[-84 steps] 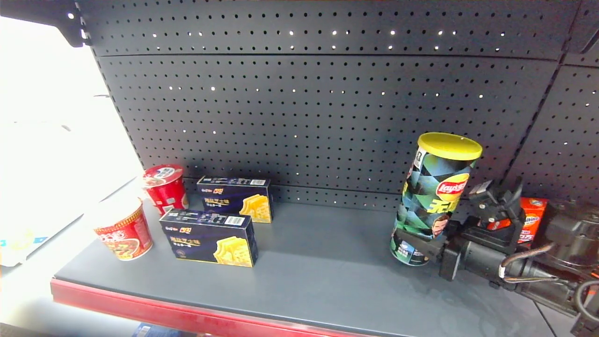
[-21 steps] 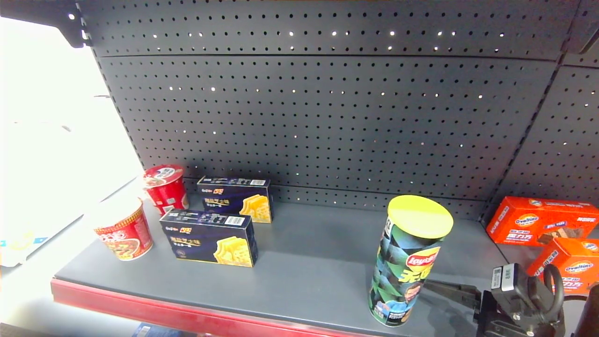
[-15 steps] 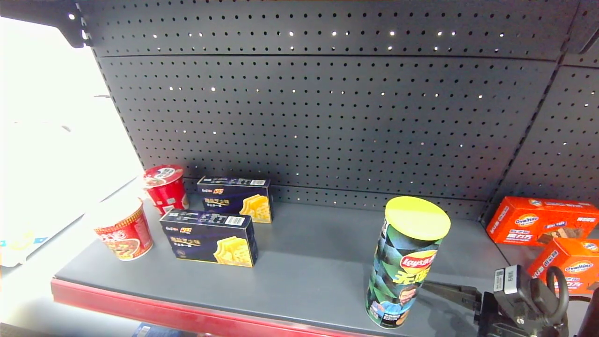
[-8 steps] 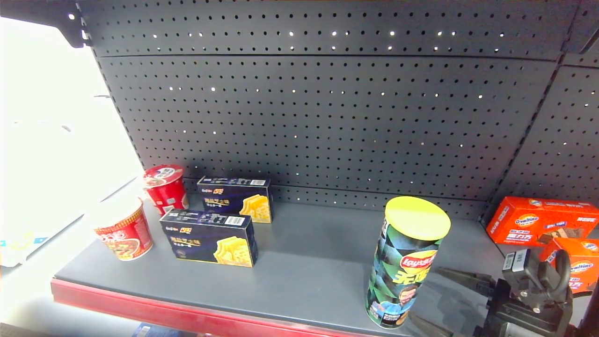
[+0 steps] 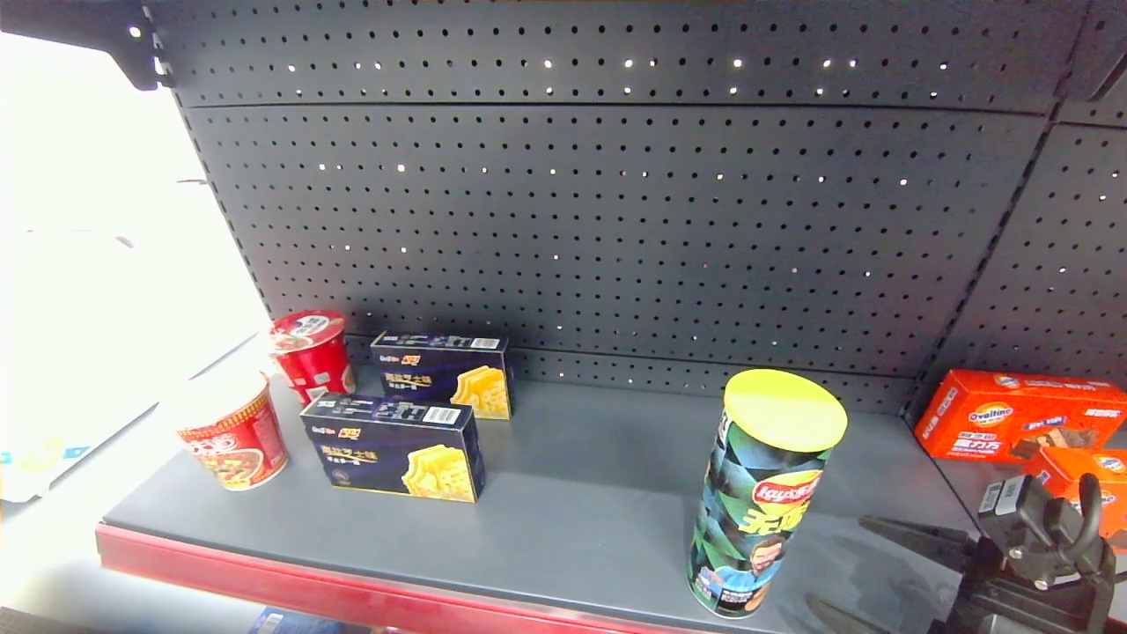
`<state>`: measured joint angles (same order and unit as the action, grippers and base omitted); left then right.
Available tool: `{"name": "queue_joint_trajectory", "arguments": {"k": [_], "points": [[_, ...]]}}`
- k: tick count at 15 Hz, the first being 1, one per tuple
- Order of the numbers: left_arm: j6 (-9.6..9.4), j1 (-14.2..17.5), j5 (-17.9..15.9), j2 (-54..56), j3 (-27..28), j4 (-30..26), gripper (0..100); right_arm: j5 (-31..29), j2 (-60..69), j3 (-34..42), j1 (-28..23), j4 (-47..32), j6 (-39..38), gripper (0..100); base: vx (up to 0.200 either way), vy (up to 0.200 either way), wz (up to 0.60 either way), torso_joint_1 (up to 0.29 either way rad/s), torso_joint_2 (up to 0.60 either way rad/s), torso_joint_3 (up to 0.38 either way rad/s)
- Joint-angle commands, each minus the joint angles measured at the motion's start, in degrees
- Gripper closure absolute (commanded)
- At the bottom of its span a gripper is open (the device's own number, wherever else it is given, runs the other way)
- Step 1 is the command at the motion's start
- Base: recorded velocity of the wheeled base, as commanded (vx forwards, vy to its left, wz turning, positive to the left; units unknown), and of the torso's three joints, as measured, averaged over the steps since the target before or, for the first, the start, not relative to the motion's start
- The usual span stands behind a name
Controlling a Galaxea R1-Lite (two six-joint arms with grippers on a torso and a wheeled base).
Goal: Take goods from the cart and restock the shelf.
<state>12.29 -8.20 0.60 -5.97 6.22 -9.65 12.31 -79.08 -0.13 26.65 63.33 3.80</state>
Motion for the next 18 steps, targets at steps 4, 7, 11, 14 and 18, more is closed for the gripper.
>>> {"name": "queue_joint_trajectory", "arguments": {"k": [4,7,11,14,18], "points": [[0.02,0.03,-0.07,-0.09,0.02,0.07,100,-0.27,-5.82,-1.54,-6.43,0.57,0.06,0,0.000,0.000,0.00,0.000,0.00,0.000],[0.63,0.03,-0.07,-0.09,0.02,0.07,100,-0.27,-9.86,-3.73,-5.29,2.15,0.15,0,0.000,0.000,0.00,0.000,0.00,0.000],[1.25,0.03,-0.07,-0.09,0.02,0.07,100,-0.27,-14.96,-7.25,-4.15,4.70,0.15,0,0.000,0.000,0.00,0.000,0.00,0.000],[2.21,-0.06,-0.07,-0.09,0.02,0.07,100,-0.27,-15.67,-6.99,-3.01,5.66,0.06,0,0.000,0.000,0.00,0.000,0.00,0.000],[2.83,0.03,-0.16,-0.09,0.02,0.25,100,-0.27,-14.44,-5.58,-0.98,5.66,0.06,0,0.000,0.000,0.00,0.000,0.00,0.000]]}}
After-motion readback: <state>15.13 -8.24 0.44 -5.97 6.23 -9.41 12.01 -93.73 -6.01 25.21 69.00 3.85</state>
